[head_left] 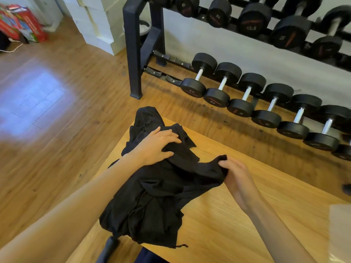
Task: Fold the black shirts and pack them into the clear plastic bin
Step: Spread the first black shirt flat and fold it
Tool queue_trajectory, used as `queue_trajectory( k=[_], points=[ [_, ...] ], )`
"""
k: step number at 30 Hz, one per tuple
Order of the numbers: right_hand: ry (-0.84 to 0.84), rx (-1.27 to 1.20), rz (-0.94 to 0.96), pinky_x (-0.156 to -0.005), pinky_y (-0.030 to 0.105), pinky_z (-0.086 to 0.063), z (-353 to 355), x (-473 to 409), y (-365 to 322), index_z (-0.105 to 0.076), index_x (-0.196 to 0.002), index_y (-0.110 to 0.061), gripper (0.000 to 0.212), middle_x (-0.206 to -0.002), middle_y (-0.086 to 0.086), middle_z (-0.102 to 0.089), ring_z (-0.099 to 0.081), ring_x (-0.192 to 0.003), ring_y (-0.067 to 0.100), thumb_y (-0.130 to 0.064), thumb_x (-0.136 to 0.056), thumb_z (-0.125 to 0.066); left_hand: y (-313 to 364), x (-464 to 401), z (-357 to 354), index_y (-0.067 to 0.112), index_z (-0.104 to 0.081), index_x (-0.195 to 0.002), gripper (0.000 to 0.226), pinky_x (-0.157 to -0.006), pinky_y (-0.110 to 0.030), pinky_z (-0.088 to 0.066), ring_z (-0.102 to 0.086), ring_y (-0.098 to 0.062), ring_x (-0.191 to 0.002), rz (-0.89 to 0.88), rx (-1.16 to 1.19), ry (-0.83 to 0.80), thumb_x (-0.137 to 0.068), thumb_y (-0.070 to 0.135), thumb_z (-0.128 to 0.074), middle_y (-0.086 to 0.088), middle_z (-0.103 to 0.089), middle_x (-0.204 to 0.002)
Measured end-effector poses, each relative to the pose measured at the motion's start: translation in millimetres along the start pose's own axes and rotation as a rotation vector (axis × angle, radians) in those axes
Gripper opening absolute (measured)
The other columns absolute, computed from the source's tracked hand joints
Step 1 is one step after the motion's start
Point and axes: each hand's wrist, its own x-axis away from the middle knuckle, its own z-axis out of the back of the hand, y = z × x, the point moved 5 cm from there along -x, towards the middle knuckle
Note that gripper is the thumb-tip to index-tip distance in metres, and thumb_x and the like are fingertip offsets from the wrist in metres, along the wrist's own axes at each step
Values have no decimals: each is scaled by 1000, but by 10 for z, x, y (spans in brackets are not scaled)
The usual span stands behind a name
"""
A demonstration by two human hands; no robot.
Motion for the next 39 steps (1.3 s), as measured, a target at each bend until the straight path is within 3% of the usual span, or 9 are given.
queue_trajectory(
  k=[6,11,13,17,21,26,29,34,39],
  points=[
    [230,-79,-24,-69,29,-44,260,-168,173,-60,-78,-5,20,-76,6,-62,-56,-75,14,-3,-94,-49,-45,-76,-161,25,-52,-138,57,-118,-28,4,-41,-10,-134,-91,-27,-126,-89,52,-58,6,-53,-137],
    [363,-138,20,-65,35,-30,574,-159,258,-51,-75,-8,18,-76,6,-45,-41,-75,19,-8,-93,-46,-132,-99,-175,25,-67,-112,49,-118,-26,-10,-54,-6,-108,-105,-5,-130,-83,61,-53,15,-56,-107],
    [420,-140,16,-65,34,-30,652,-134,256,-54,-75,-8,20,-74,2,-48,-42,-74,16,-8,-93,-46,-148,-98,-129,24,-67,-99,37,-113,-22,-19,-54,-1,-91,-104,48,-81,-86,57,-55,16,-57,-95],
    [563,-82,1,-69,31,-36,740,-98,189,-59,-75,-12,21,-74,-2,-54,-47,-77,15,-9,-95,-51,-209,-60,-4,23,-67,-85,16,-74,-15,-40,-58,-2,-80,-1,405,-26,-87,38,-68,13,-65,-80],
    [622,154,76,-69,19,-50,683,-51,91,-62,-101,-22,14,-83,-6,-66,-63,-77,4,-12,-97,-54,-91,-15,59,22,-72,-94,11,-79,-14,-46,-64,-1,-88,31,559,-3,-91,30,-66,12,-71,-91],
    [497,469,235,-74,13,-47,333,-103,78,-68,-94,-27,32,-97,-10,-68,-60,-87,-8,-5,-99,-45,231,4,-63,28,-72,-111,25,-86,-29,-51,-61,0,-93,30,428,62,-89,40,-65,19,-65,-97],
    [284,467,196,-84,4,-42,49,-142,156,-68,-109,-30,36,-112,-20,-63,-53,-103,-17,-5,-100,-42,448,9,-136,32,-71,-112,24,-83,-36,-52,-60,-3,-94,-3,385,96,-90,38,-65,15,-65,-99],
    [21,528,195,-85,4,-38,-162,-124,246,-57,-131,-28,38,-112,-8,-57,-51,-106,-7,-12,-97,-54,689,52,-183,28,-73,-109,20,-84,-31,-52,-61,-1,-96,-105,417,80,-91,32,-65,23,-63,-101],
    [55,546,189,-77,14,-44,-40,-69,282,-74,-103,-27,15,-93,-5,-64,-57,-91,2,-27,-91,-64,767,106,-142,19,-67,-98,13,-81,-10,-45,-61,0,-89,-109,505,101,-87,23,-71,19,-64,-89]
  ],
)
